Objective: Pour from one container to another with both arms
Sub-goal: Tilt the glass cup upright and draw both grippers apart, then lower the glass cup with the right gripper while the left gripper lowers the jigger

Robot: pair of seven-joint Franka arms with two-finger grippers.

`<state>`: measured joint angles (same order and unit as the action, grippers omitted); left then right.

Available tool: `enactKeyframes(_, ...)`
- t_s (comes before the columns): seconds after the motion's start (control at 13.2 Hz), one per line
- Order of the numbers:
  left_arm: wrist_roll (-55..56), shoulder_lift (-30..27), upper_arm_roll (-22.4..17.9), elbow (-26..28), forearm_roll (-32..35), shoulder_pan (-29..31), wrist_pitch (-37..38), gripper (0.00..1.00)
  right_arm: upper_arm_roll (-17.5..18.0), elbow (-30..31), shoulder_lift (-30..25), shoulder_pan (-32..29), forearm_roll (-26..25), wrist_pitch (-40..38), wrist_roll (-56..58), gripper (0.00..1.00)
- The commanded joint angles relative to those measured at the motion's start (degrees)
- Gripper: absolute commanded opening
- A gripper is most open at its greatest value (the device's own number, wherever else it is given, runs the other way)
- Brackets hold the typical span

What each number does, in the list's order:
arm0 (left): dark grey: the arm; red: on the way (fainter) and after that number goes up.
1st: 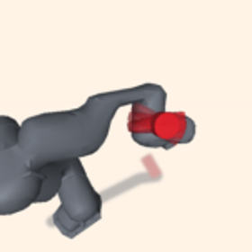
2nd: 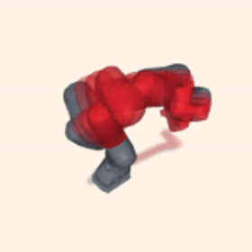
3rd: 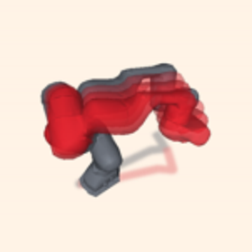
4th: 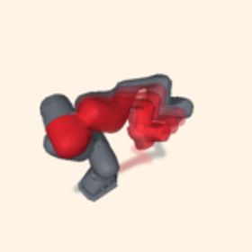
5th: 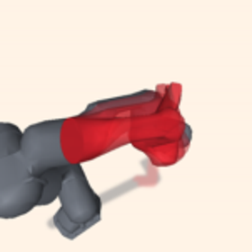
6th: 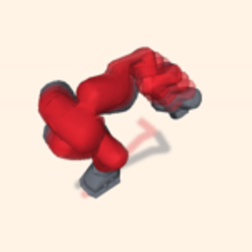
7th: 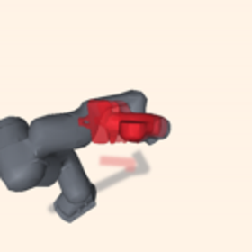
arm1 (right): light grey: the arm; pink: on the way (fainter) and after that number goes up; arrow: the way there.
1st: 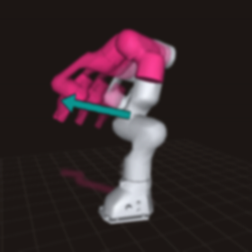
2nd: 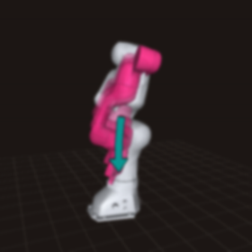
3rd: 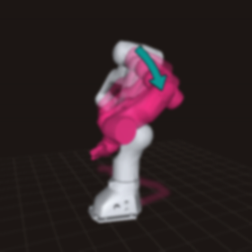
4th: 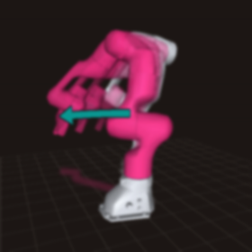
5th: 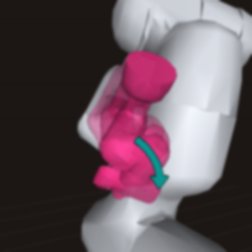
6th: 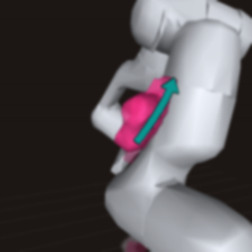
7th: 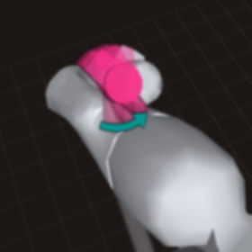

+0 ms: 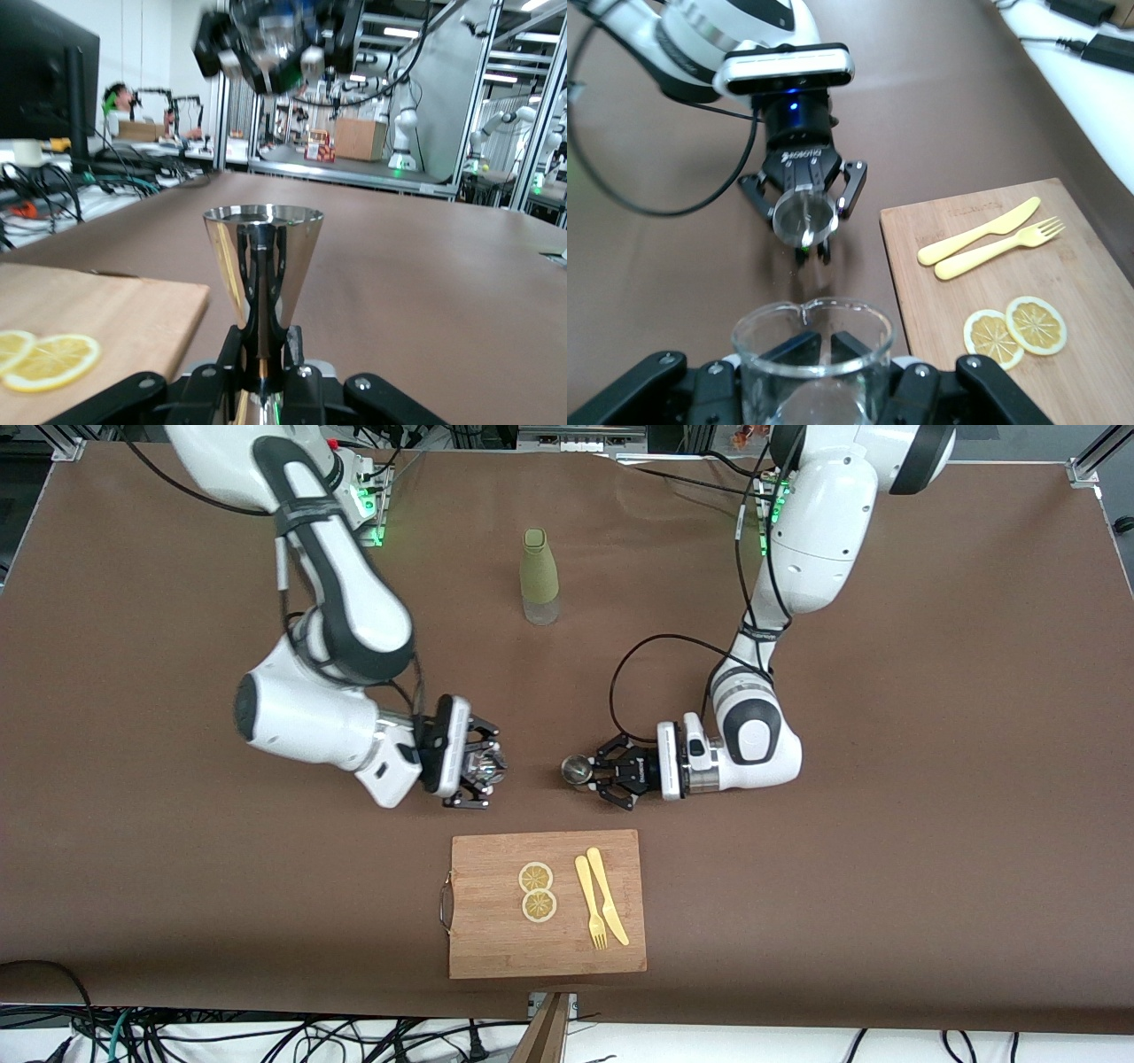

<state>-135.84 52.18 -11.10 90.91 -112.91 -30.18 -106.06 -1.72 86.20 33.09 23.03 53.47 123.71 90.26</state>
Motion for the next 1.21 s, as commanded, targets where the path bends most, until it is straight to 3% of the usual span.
enactKeyframes(0.0,-5.3,-1.1,0.4,1.0,0.4,4.4,4.7,0.0,0.8,1.7,-0.5,-6.6,5.8,-7.6,10.4,0.0)
enactKeyframes(0.3,-10.3,-1.4,0.5,3.5,8.7,12.4,12.5,0.0,0.8,1.7,2.4,-19.0,6.6,-22.6,25.3,0.0)
enactKeyframes(0.53,-13.5,-2.1,0.5,5.2,21.8,24.5,22.7,0.0,0.8,1.7,7.7,-26.6,7.6,-31.5,36.3,0.0)
enactKeyframes(0.83,-18.6,-2.7,-1.5,4.7,38.6,36.8,32.3,0.0,0.9,1.7,14.8,-32.5,7.7,-36.0,49.0,0.0)
enactKeyframes(1.13,-29.5,-1.8,-7.5,4.7,47.3,42.3,37.1,0.0,0.9,1.5,20.8,-33.4,10.6,-36.2,57.8,0.0)
